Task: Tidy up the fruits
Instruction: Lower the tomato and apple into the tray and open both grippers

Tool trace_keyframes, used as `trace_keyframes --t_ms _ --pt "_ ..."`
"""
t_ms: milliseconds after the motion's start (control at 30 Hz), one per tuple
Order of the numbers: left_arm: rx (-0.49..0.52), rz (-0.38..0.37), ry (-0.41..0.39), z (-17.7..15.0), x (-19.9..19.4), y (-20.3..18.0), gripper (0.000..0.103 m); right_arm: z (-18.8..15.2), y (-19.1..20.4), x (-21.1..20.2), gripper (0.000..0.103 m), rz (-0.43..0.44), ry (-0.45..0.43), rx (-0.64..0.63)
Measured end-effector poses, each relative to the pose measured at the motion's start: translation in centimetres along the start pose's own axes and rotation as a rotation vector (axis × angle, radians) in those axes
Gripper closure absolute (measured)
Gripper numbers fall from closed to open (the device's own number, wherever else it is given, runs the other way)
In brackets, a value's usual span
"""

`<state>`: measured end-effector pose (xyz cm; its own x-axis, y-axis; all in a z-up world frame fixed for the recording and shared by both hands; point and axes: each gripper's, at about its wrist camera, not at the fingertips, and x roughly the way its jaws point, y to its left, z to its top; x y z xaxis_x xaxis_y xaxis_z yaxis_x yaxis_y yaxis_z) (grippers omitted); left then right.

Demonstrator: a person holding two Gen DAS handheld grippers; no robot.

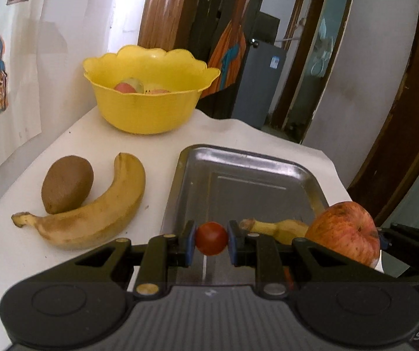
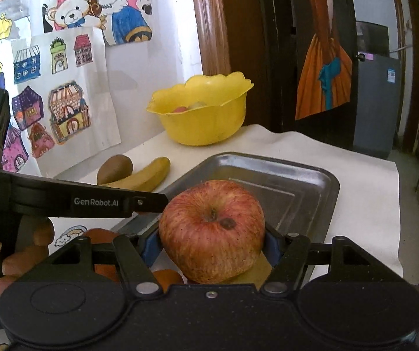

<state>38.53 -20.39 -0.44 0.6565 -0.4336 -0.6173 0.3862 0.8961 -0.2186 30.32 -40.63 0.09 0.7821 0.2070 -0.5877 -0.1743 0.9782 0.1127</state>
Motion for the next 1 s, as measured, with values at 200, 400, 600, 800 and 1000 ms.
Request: trace_keyframes --t_ms 200,400,600,800,1000 --pt "0.009 0.007 0.018 -0.2 0.4 -0.3 0.079 -0.1 0.1 0.5 0.034 0.001 0.014 -0.009" --pt "0.003 0.018 0.028 -0.2 0.6 -0.5 0.078 -0.1 0.2 0.5 0.034 -0.001 0.012 -0.011" --pt "0.006 0.014 0.022 -0.1 0.2 -0.7 0.075 -0.2 0.3 0.3 0.028 0.005 -0.002 -0.004" --pt "-0.024 0.017 0.007 -0.3 -0.7 -0.5 0.065 -0.1 0.5 -1.4 0.02 -0.028 -0.038 0.005" --pt "-0.046 0.027 -0.071 -0.3 -4.5 -0.4 0.028 -0.3 1.3 -5.5 0.009 -0.069 -0.107 0.05"
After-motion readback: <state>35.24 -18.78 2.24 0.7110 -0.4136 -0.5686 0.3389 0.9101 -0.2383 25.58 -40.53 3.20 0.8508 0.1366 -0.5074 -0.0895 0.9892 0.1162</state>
